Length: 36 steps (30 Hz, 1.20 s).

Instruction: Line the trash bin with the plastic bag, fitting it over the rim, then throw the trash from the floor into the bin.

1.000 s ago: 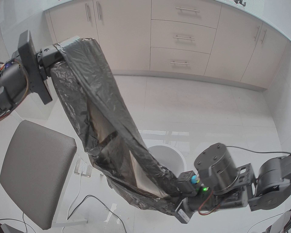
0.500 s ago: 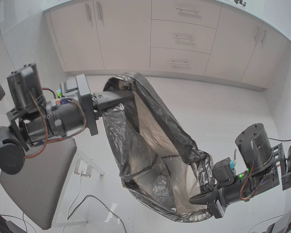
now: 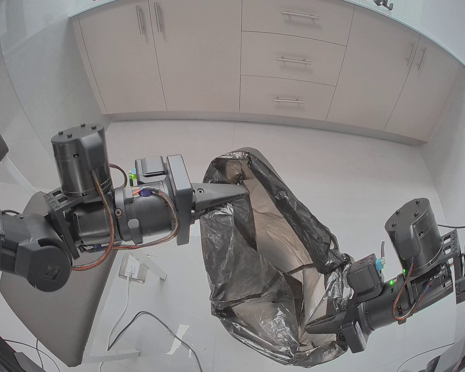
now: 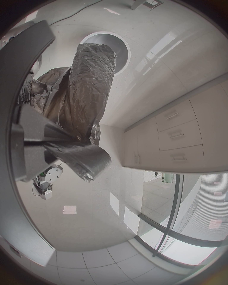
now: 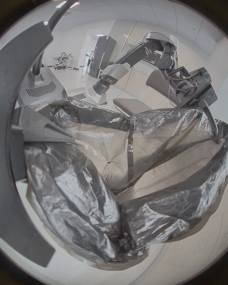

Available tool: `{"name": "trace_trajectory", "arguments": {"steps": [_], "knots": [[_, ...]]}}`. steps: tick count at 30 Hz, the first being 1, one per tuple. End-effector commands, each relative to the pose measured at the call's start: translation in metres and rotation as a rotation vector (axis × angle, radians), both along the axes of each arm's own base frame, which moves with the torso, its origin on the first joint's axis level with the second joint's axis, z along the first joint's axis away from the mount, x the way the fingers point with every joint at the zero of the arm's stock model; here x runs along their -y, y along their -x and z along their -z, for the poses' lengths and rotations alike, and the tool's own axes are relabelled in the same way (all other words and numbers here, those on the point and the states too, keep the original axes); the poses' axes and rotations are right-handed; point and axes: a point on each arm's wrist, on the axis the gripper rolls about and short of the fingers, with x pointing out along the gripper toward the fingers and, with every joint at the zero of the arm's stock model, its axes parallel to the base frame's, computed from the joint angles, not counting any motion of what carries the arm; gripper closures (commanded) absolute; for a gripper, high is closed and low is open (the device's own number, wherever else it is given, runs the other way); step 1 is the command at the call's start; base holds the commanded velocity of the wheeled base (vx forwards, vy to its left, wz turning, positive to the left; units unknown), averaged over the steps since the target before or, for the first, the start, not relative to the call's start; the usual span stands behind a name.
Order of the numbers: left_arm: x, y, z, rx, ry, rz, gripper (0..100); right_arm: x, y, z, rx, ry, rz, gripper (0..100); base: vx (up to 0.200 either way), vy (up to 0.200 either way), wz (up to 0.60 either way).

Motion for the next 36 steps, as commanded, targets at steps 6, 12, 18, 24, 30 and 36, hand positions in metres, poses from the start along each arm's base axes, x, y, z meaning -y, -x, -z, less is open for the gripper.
{"name": "trace_trajectory", "arguments": {"steps": [6,12,18,24,30,36], "knots": [[0.005,-0.016,0.021,-0.037,-0.027,-0.015,100,-0.004,-0.019,0.018,-0.068,0.029,0.014,100,0.0,0.0,0.0],[0.005,-0.028,0.03,-0.017,-0.011,-0.037,100,-0.006,-0.043,0.027,-0.032,-0.04,0.041,100,0.0,0.0,0.0],[0.009,-0.046,0.053,-0.014,-0.009,-0.051,100,-0.012,-0.062,0.043,-0.018,-0.059,0.057,100,0.0,0.0,0.0],[0.011,-0.058,0.068,-0.019,-0.012,-0.065,100,-0.018,-0.077,0.06,-0.02,-0.05,0.068,100,0.0,0.0,0.0],[0.006,-0.068,0.074,-0.005,-0.003,-0.089,100,-0.022,-0.096,0.076,0.035,-0.054,0.065,100,0.0,0.0,0.0],[-0.003,-0.082,0.083,-0.012,-0.006,-0.128,100,-0.027,-0.112,0.089,0.076,-0.085,0.082,100,0.0,0.0,0.0]]}}
